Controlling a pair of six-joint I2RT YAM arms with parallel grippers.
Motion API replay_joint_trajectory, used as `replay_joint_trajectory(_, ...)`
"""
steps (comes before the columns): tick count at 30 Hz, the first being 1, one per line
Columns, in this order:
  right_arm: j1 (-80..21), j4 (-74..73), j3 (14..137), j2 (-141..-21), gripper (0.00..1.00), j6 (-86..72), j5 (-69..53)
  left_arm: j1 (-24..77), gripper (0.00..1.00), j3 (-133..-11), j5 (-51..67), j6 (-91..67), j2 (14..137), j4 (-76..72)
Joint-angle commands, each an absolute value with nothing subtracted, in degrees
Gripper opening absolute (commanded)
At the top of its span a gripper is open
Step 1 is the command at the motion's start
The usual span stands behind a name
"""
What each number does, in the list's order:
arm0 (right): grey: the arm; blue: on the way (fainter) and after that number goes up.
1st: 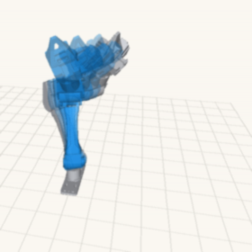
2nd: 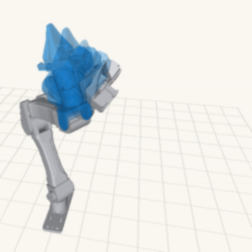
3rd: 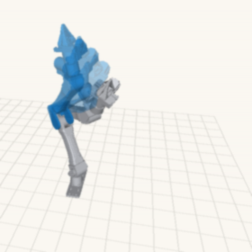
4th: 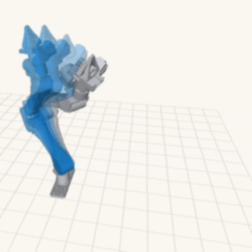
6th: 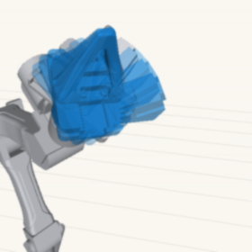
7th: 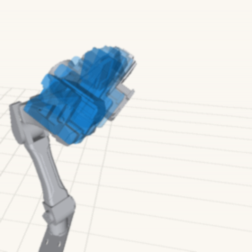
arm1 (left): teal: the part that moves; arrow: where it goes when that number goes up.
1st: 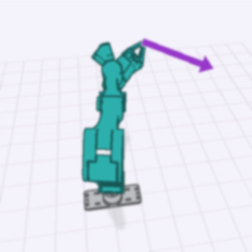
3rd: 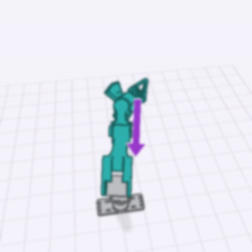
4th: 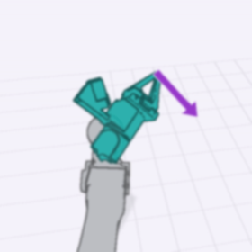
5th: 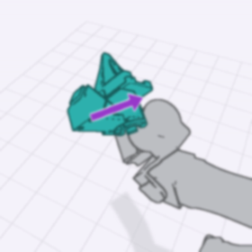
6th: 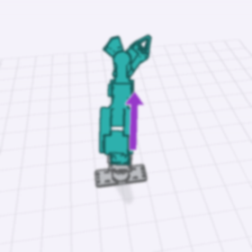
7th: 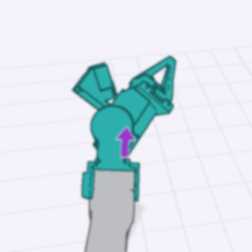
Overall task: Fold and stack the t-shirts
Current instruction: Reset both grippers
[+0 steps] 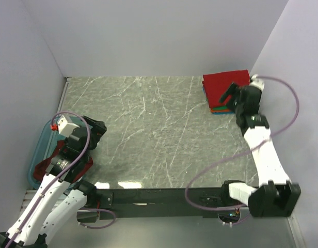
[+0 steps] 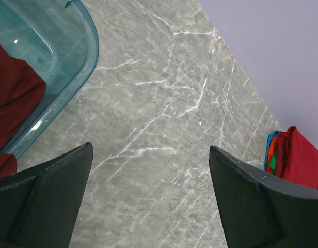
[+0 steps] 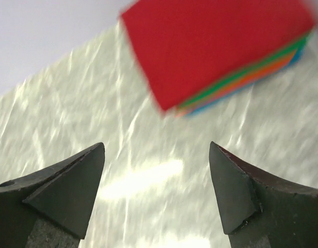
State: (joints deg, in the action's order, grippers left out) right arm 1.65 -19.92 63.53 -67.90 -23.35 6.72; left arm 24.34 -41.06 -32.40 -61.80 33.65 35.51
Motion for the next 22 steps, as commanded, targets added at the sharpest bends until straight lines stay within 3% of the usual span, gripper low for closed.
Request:
replay_joint_trajectory(1, 0.26, -17.75, 54.43, -56.91, 0.88, -28.21, 3.96, 24.35, 0.99, -42.27, -32.43, -62.14, 34.1, 37.26)
replay_joint_trajectory(11, 0.26, -17.23, 32.19, -35.7, 0.9, -29.35, 7.73, 24.35, 0.99, -42.71, -32.6, -61.61, 35.77, 36.65)
replay_joint_trajectory(22, 0.26, -15.29, 26.89, -25.94, 0.91, -30.94, 10.45, 24.35, 1.0, -42.54, -33.57, -63.02, 35.42, 36.74)
